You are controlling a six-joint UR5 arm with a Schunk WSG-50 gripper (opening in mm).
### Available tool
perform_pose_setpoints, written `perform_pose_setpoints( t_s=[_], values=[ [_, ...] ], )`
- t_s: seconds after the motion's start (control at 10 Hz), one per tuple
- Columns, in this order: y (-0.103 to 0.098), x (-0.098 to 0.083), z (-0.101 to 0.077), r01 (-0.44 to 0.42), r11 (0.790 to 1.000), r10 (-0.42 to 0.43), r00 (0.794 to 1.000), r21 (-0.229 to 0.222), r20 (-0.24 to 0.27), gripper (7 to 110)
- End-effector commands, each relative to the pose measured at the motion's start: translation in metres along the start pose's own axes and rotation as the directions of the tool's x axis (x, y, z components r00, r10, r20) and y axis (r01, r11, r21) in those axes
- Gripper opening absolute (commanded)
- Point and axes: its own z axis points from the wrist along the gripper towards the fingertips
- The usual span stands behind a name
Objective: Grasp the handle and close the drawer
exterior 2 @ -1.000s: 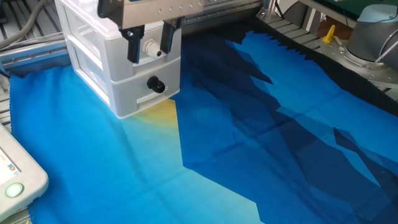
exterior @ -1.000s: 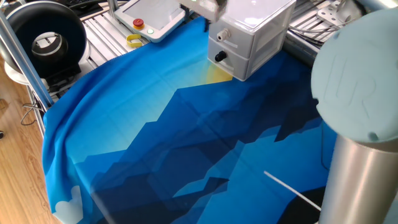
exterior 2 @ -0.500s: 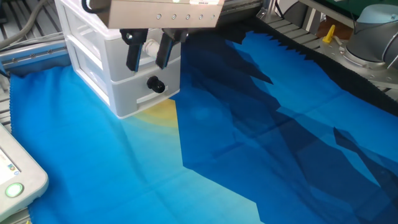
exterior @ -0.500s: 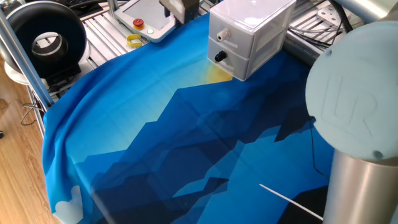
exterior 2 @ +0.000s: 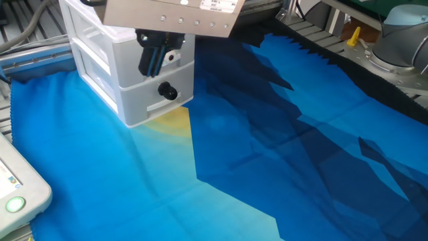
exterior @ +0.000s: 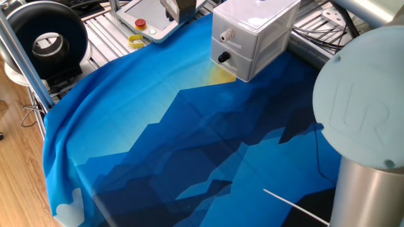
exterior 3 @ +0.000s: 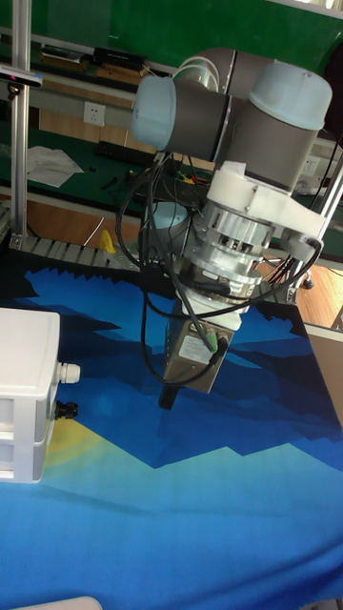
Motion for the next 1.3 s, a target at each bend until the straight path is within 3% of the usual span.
perform_pose_setpoints(
  t_s=[0.0,0.2,0.3,0.4,0.5,0.6,0.9,1.0,1.2],
  values=[
    [-0.009,0.0,0.0,-0.054,0.998,0.053,0.999,0.036,0.008,7],
    [-0.018,0.001,0.0,-0.079,0.996,0.078,0.996,0.033,0.034,7],
    [-0.016,-0.004,-0.001,-0.116,0.993,0.116,0.99,-0.006,0.074,7],
    [-0.003,-0.004,-0.003,-0.161,0.983,0.17,0.981,-0.091,0.092,7],
    [0.008,0.003,-0.006,-0.184,0.969,0.198,0.977,-0.162,0.075,7],
    [0.011,0.001,-0.01,-0.189,0.96,0.213,0.972,-0.204,0.1,7],
    [0.02,0.004,-0.02,-0.105,0.96,0.141,0.982,-0.259,0.126,7],
    [0.029,0.004,-0.022,-0.094,0.952,0.134,0.983,-0.291,0.123,7],
    [0.033,-0.002,-0.022,-0.101,0.946,0.15,0.979,-0.309,0.139,7]
  ],
)
